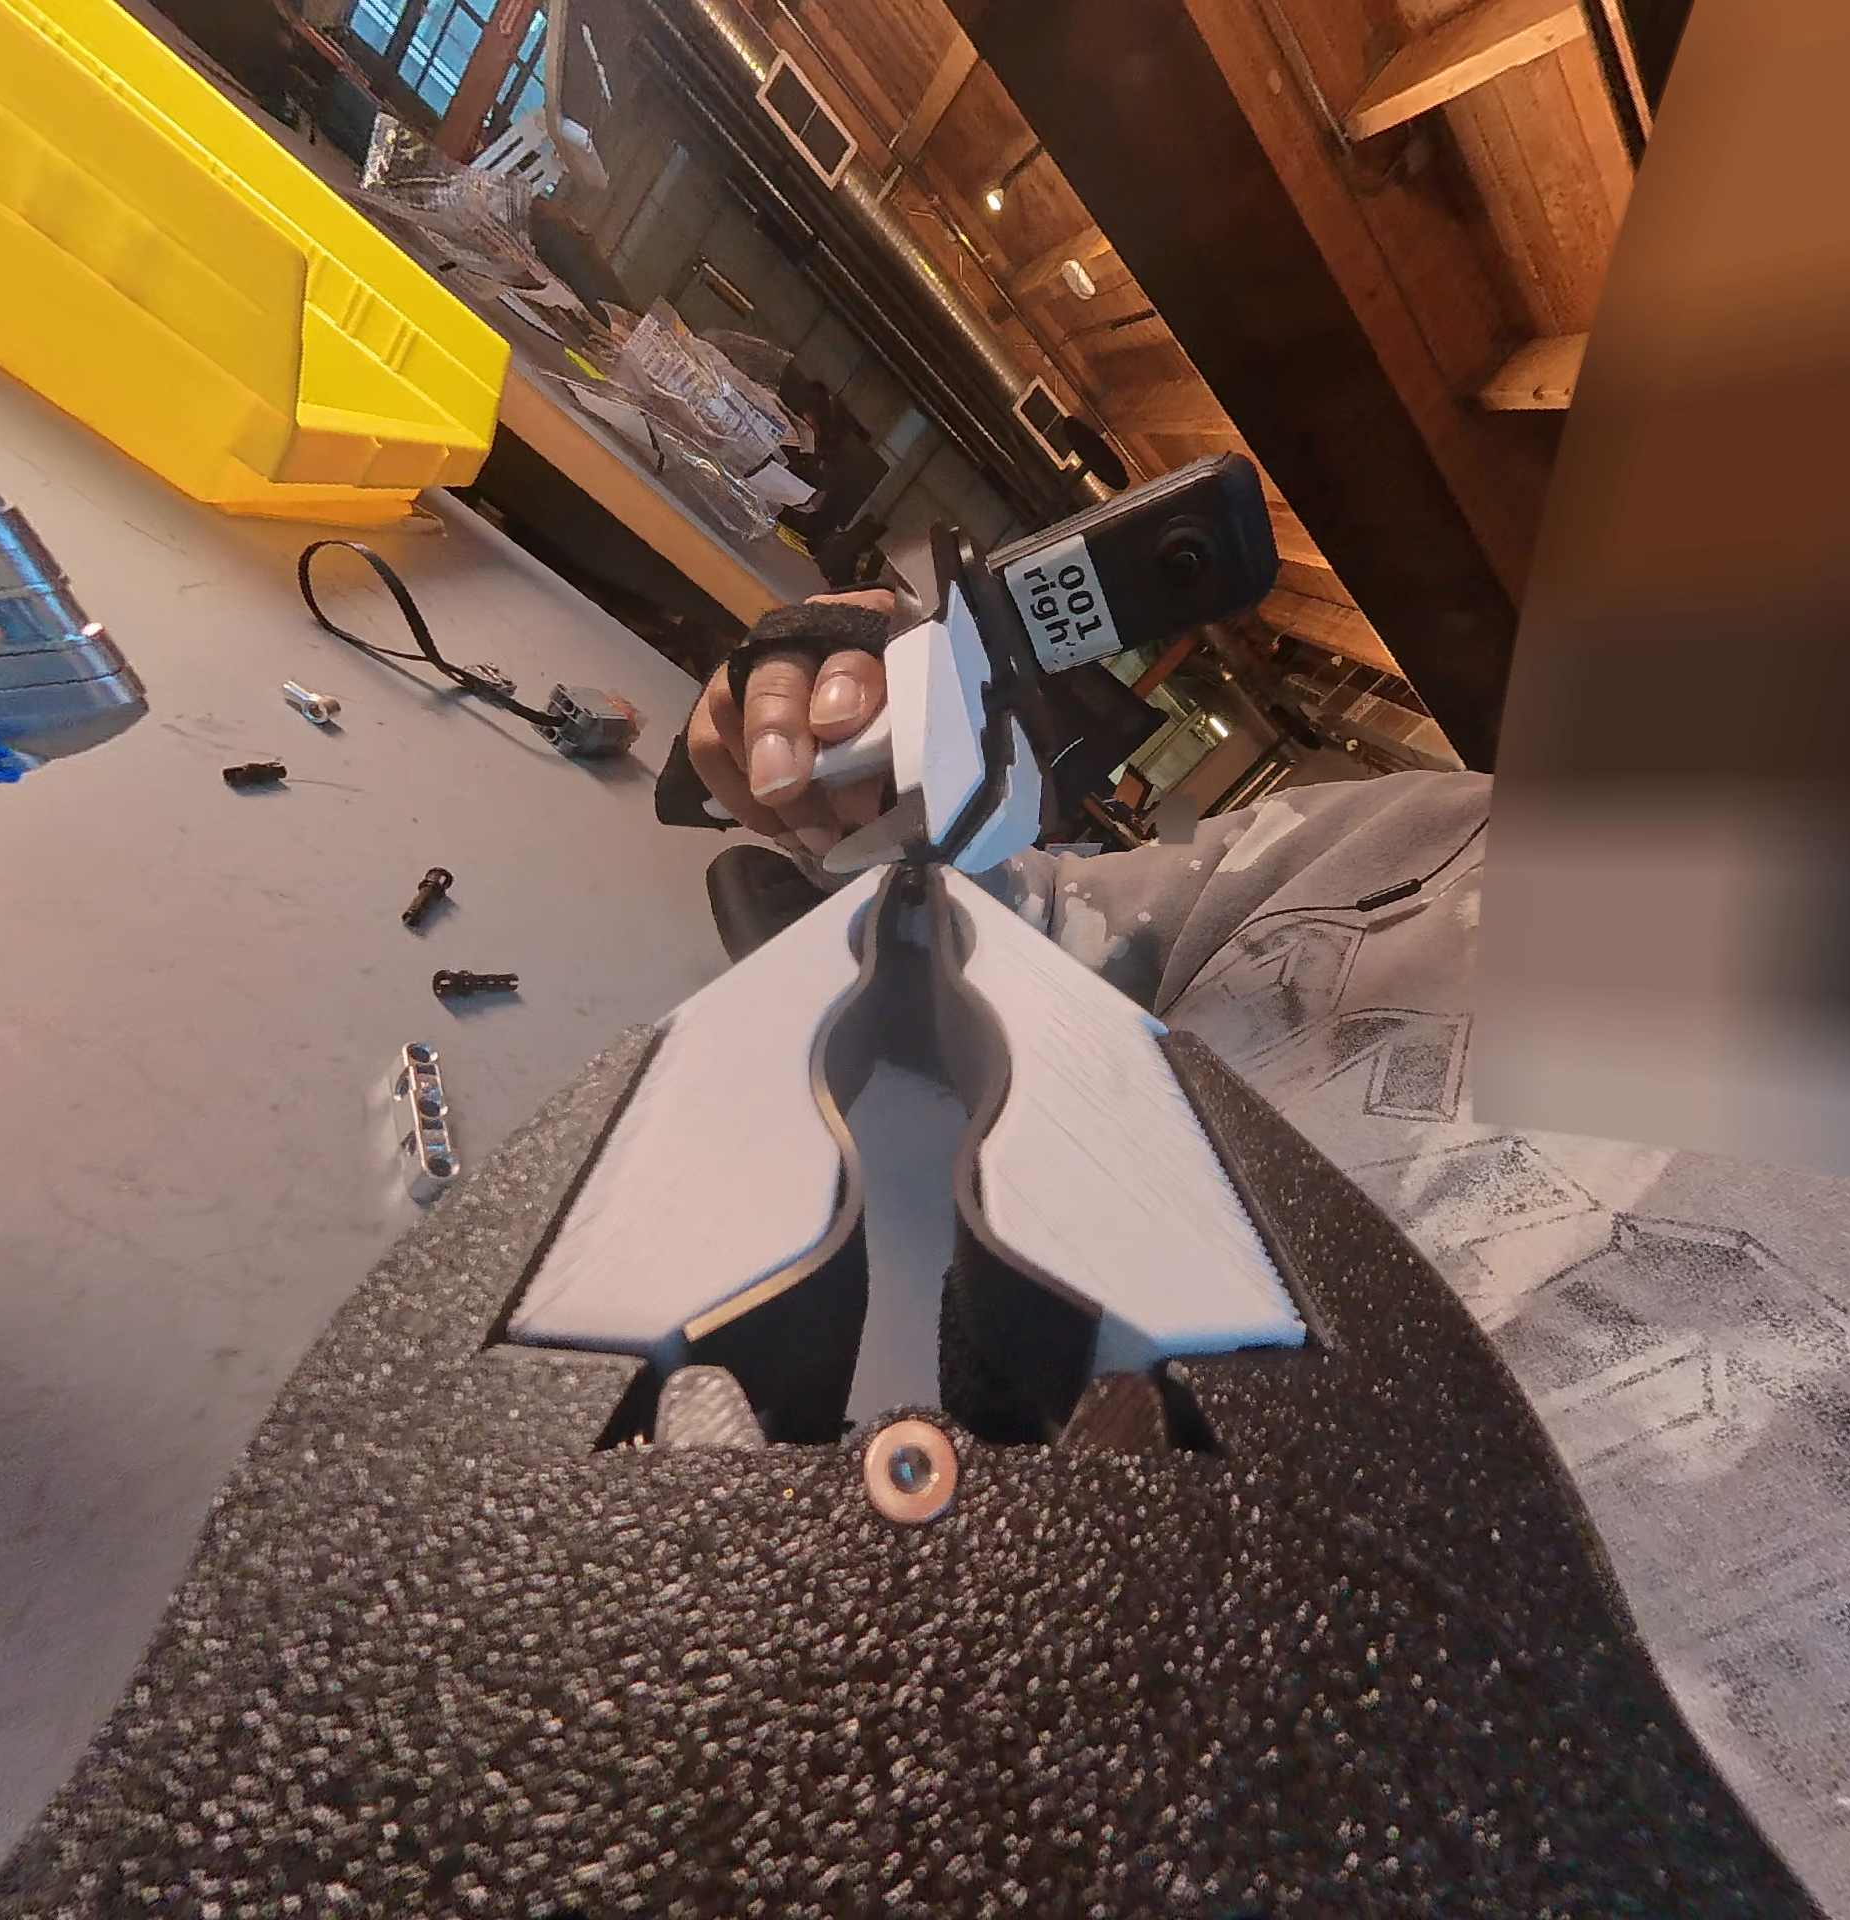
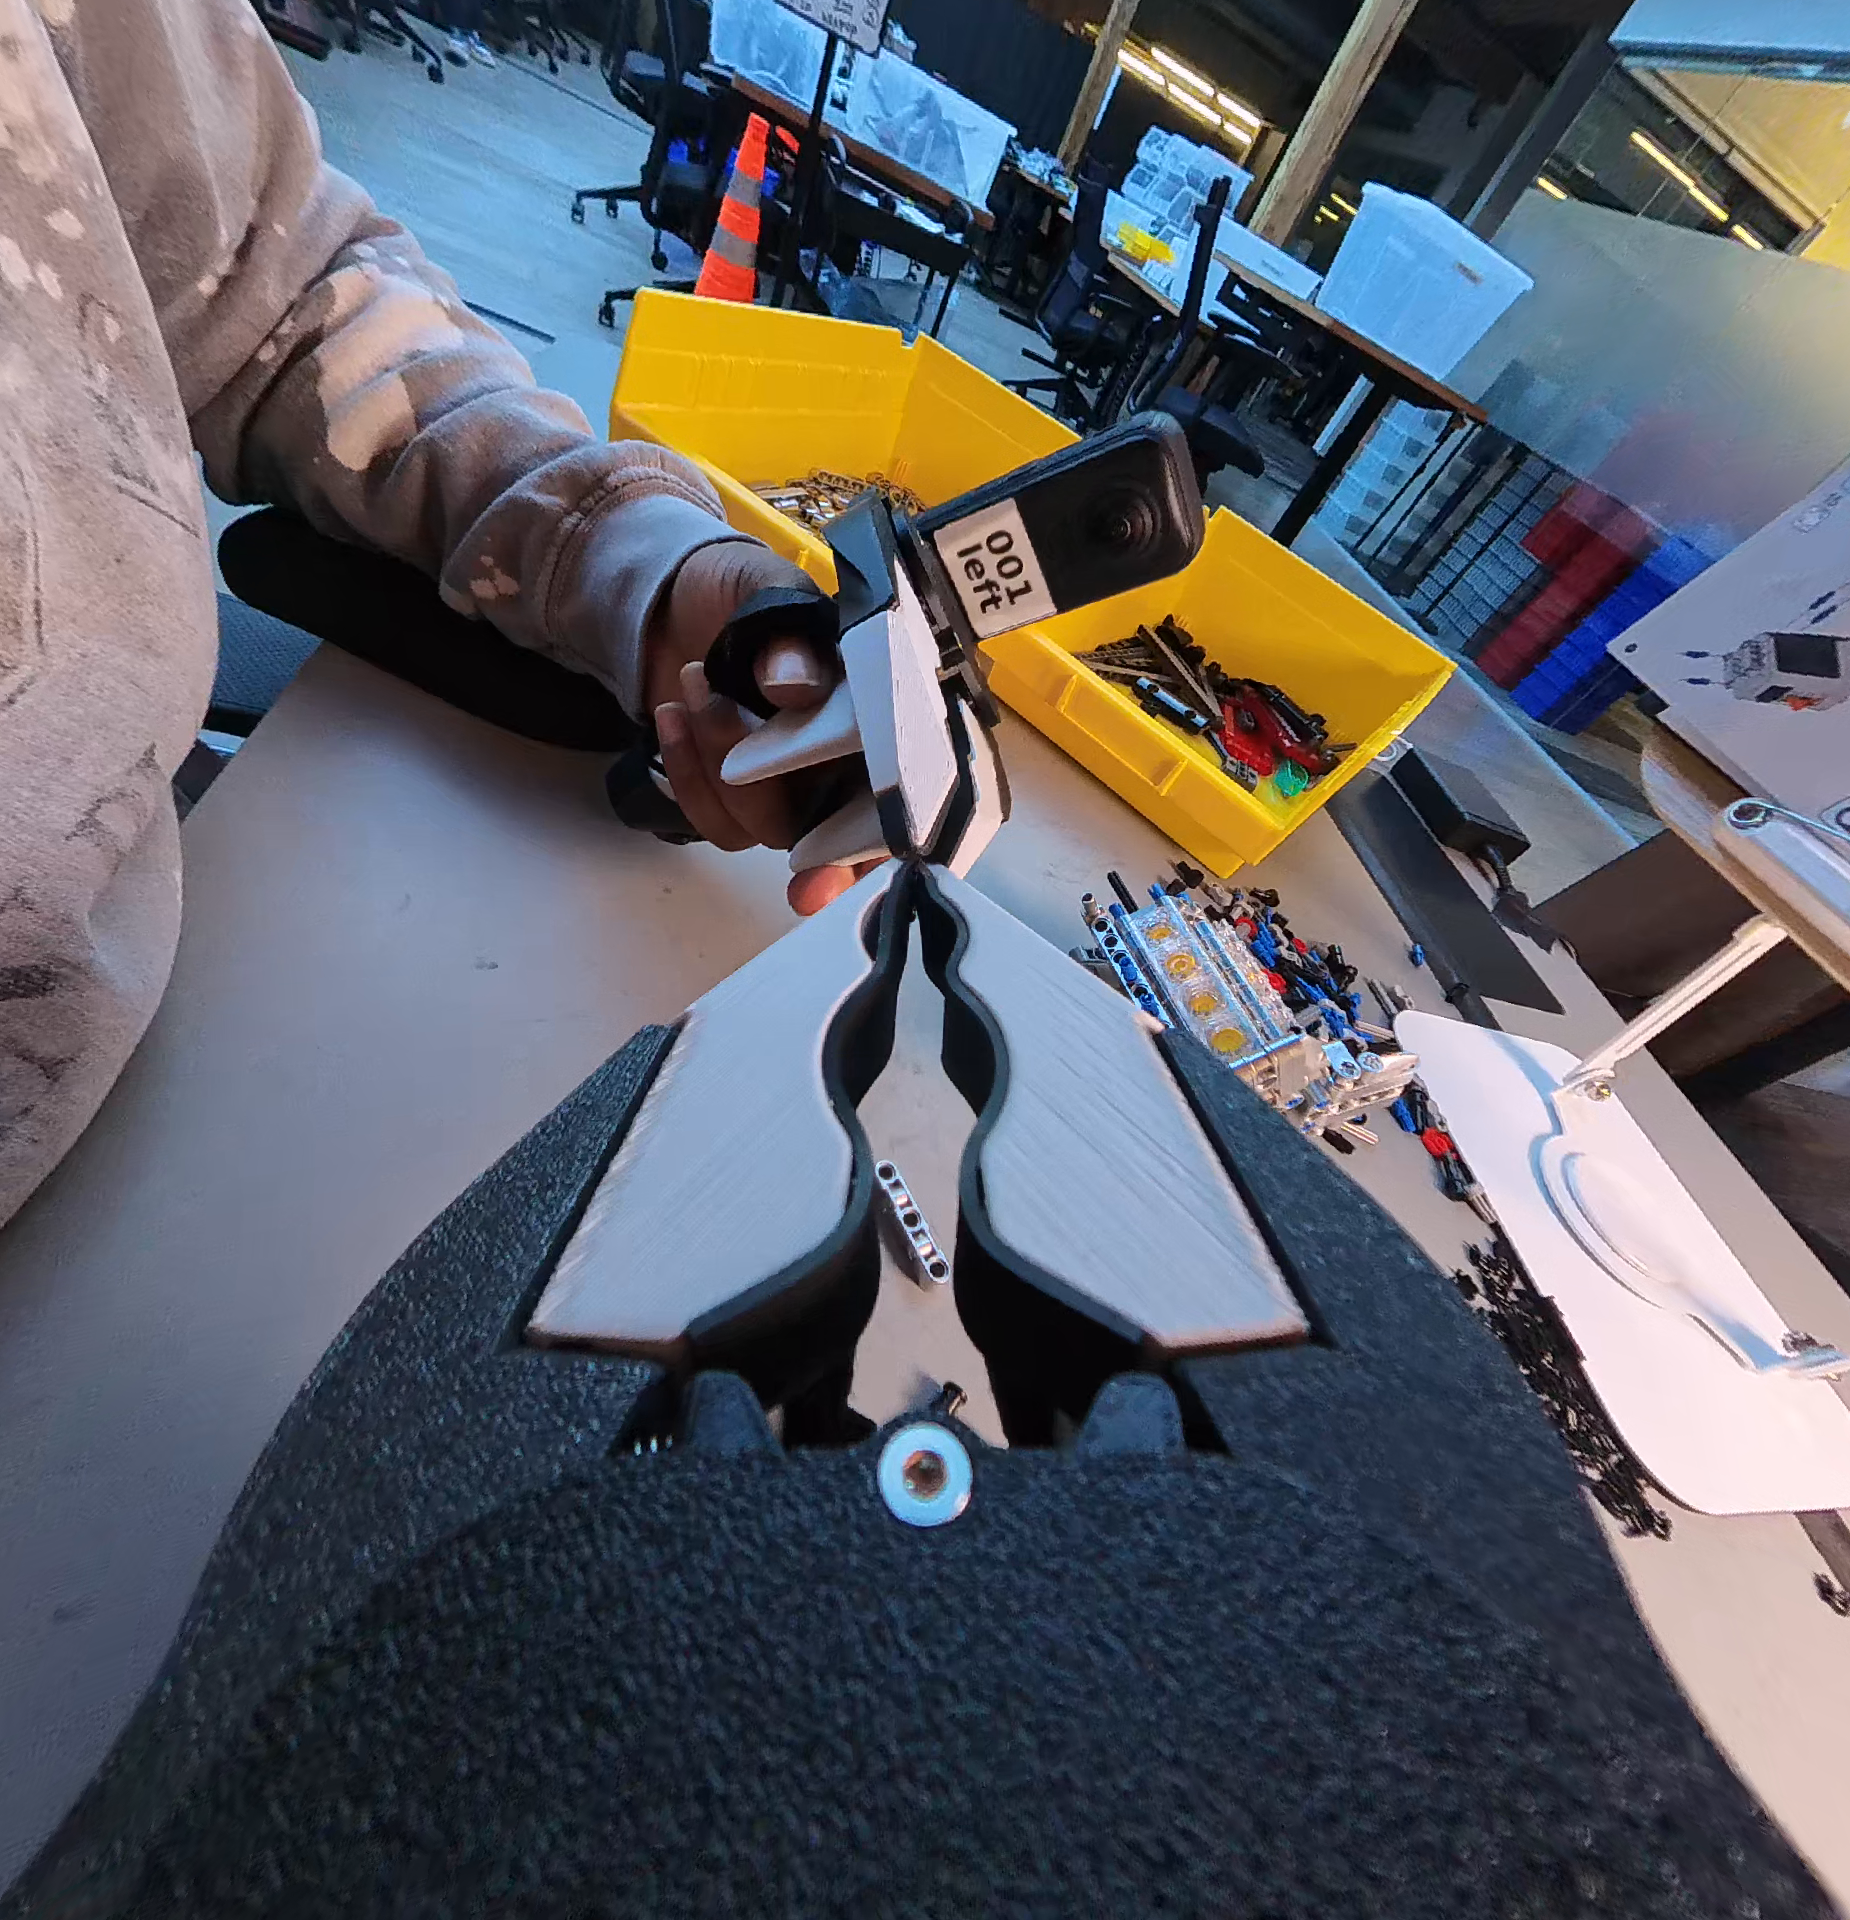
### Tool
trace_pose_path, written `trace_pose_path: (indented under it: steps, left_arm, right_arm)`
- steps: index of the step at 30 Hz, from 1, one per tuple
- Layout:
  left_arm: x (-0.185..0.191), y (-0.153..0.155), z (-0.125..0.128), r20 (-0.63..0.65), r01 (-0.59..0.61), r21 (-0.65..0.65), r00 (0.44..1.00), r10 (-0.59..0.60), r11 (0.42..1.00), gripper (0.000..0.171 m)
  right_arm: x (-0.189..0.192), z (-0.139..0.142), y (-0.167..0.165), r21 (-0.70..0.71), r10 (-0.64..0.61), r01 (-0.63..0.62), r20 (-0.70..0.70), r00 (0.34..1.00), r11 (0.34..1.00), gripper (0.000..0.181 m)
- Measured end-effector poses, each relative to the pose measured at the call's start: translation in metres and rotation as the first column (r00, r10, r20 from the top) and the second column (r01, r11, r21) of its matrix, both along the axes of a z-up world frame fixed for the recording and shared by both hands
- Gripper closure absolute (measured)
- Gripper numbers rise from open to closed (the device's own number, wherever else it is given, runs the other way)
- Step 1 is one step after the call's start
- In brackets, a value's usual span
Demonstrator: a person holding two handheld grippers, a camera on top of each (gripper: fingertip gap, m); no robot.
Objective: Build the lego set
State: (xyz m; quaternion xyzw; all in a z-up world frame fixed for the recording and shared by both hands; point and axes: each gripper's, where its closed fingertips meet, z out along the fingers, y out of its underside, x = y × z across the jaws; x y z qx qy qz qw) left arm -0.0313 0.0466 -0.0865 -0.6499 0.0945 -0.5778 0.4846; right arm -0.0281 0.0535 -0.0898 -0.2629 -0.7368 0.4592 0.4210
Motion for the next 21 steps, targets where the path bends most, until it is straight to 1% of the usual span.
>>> trace_pose_path:
  steps: [3,7,10,12,21]
  left_arm:
    - [-0.0007,0.0004,0.0001,0.004,-0.003,0.0,1.0,0.003,1.0,0.169]
    - [-0.0028,0.0008,0.0023,0.016,-0.01,0.004,1.0,0.009,1.0,0.169]
    - [-0.0037,0.001,0.0036,0.029,-0.01,0.003,1.0,0.01,1.0,0.169]
    - [-0.0035,0.0011,0.0036,0.029,-0.01,0.004,1.0,0.01,1.0,0.169]
    - [-0.0042,0.0015,0.005,0.044,-0.012,0.006,0.999,0.012,1.0,0.169]
  right_arm:
    - [-0.0002,0.0009,0.0019,-0.005,-0.007,0.007,-0.006,1.0,1.0,0.178]
    - [-0.0011,0.0003,0.0037,-0.01,-0.014,0.014,-0.002,1.0,1.0,0.17]
    - [-0.0023,-0.0021,0.0022,0.004,-0.018,0.018,0.002,1.0,1.0,0.172]
    - [-0.003,-0.0009,0.0016,0.006,-0.022,0.022,-0.008,1.0,1.0,0.176]
    - [-0.0042,0.0016,0.002,-0.023,-0.025,0.025,-0.011,1.0,0.999,0.177]
